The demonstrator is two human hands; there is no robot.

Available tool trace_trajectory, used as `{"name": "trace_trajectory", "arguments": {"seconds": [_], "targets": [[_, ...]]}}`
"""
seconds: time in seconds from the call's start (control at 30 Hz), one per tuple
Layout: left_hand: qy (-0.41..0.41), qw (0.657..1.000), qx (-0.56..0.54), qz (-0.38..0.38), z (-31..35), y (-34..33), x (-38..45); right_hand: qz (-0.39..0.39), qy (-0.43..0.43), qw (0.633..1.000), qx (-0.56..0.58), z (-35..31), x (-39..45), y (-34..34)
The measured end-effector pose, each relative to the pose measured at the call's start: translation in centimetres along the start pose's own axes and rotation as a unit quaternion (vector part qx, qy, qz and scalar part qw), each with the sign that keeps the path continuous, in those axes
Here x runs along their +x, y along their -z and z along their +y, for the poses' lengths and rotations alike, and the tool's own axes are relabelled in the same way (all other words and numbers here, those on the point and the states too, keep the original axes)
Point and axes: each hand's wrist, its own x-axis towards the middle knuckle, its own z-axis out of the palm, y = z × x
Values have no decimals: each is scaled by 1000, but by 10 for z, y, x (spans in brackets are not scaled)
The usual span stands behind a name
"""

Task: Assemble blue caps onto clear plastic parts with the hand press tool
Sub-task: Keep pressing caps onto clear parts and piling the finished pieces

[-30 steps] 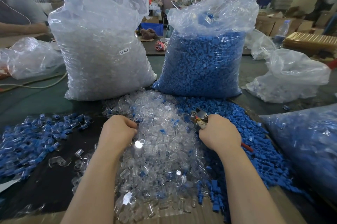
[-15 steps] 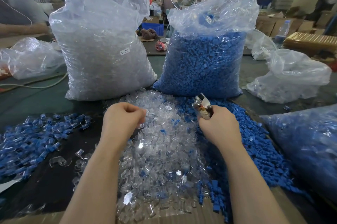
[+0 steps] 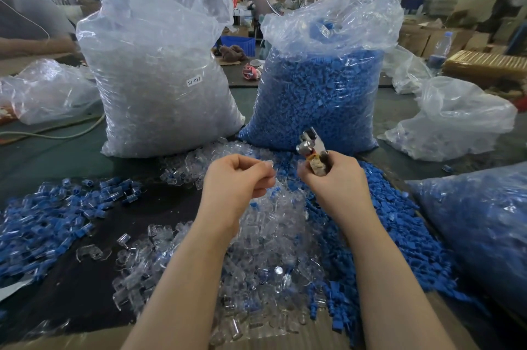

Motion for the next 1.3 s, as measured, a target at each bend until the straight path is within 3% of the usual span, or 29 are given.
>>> {"name": "trace_trajectory", "arguments": {"seconds": [0.1, 0.3, 0.73, 1.03, 1.3], "targets": [[-1, 1000, -6, 7, -1, 2, 0, -17, -43, 979, -198, 3, 1, 5], [2, 1000, -5, 9, -2, 3, 0, -72, -141, 941, -299, 10, -6, 5], [6, 1000, 1, 6, -3, 5, 1, -113, -126, 940, -295, 13, -6, -5], [14, 1000, 0, 1, -3, 3, 1, -45, -88, 962, -254, 14, -3, -3], [18, 1000, -13, 4, -3, 4, 0, -38, -109, 964, -238, 20, -2, 1]]}}
